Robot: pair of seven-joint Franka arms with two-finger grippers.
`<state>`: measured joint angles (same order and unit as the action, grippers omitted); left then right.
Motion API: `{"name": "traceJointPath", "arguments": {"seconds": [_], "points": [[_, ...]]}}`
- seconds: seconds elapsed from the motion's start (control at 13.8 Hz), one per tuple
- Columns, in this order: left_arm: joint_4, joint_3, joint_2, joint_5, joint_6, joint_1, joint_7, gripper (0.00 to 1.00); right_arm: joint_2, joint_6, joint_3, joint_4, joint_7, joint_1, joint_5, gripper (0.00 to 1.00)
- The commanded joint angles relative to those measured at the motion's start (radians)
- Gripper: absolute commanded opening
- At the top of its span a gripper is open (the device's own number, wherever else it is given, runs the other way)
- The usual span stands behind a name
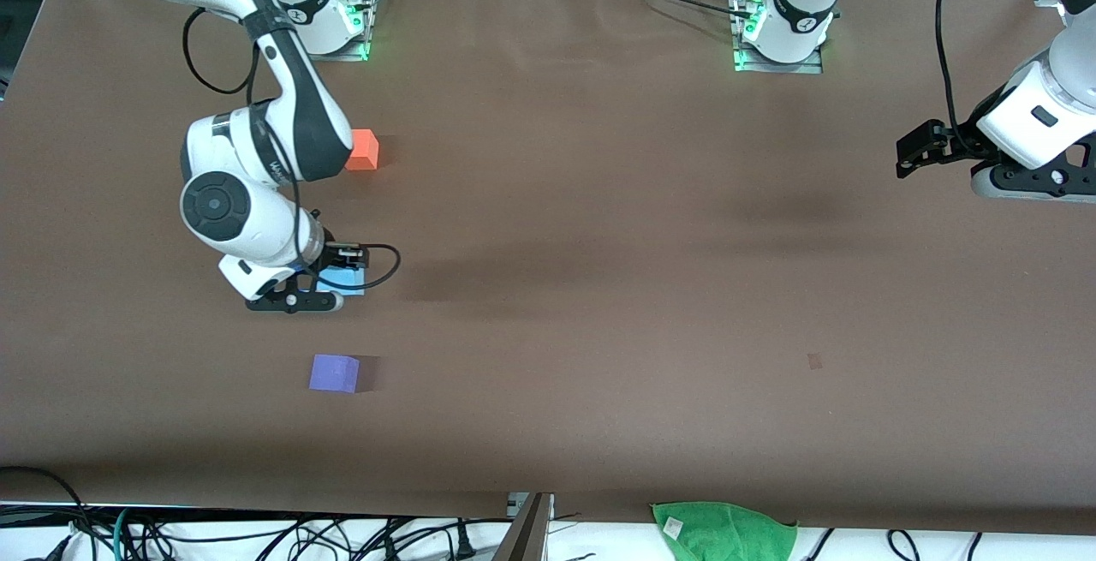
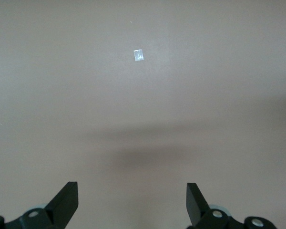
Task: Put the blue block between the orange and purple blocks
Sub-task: 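Carry the cube with the right gripper toward the orange and purple cubes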
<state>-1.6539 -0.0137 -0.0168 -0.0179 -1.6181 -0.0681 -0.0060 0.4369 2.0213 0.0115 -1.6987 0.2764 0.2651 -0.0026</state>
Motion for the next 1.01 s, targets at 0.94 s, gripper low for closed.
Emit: {"name": "traceJointPath", "arguments": {"seconds": [0.94], "points": [[0.023, -0.005, -0.006, 0.004, 0.017, -0.007, 0.008, 1.00, -0.129, 0.499, -0.022, -0.519, 0.001, -0.007, 0.049, 0.42]]}}
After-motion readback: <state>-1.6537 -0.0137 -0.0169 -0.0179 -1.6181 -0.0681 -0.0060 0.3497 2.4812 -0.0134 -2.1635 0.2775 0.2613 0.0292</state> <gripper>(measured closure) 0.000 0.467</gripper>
